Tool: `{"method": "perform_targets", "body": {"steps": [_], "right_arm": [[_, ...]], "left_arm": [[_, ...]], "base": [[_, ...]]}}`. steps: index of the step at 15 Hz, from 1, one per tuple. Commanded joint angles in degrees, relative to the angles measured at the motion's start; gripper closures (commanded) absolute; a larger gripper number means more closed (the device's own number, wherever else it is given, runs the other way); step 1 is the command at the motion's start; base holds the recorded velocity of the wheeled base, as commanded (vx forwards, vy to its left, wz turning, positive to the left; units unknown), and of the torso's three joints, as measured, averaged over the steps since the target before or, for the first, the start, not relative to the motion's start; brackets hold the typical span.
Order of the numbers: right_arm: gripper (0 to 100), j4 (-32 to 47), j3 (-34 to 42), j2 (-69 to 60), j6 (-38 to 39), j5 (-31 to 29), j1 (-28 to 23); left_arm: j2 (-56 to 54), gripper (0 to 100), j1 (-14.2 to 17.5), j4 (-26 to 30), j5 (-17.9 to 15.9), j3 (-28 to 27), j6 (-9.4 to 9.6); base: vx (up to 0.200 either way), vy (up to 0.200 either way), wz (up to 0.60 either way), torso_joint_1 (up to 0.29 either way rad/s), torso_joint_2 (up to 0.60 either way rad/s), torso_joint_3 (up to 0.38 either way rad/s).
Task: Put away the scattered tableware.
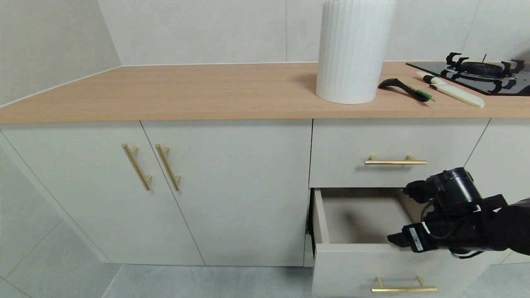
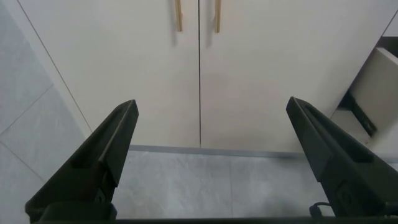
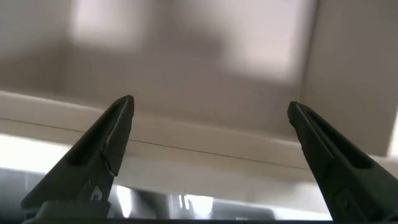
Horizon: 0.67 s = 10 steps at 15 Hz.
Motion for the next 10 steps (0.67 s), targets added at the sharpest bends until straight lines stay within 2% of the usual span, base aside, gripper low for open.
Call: {"method": "perform_targets", "body": {"steps": [1,2,3,10], "right_arm": [[0,9.7,-5.0,-8.2,-0.2,1.7,0.6],[0,14.2,-6.3,-9.5,-0.2,1.8,0.8],[0,15.1,-6.8,-9.9,-0.2,1.8,0.9],[0,16.0,-5.9,-8.4,-0.4,1.8,1.7]], "left_arm": [[0.0,0,0.0,0.0,0.0,0.0,-0.03],[0.0,0,0.0,0.0,0.0,0.0,-0.03],[0.0,0,-0.1,0.0,0.0,0.0,-0.03],[0.0,0,0.0,0.0,0.0,0.0,-0.03]], "base": [[0.000,0.000,0.00,0.000,0.00,0.000],[0.000,0.000,0.00,0.000,0.00,0.000],[0.000,0.000,0.00,0.000,0.00,0.000],[0.000,0.000,0.00,0.000,0.00,0.000]]}}
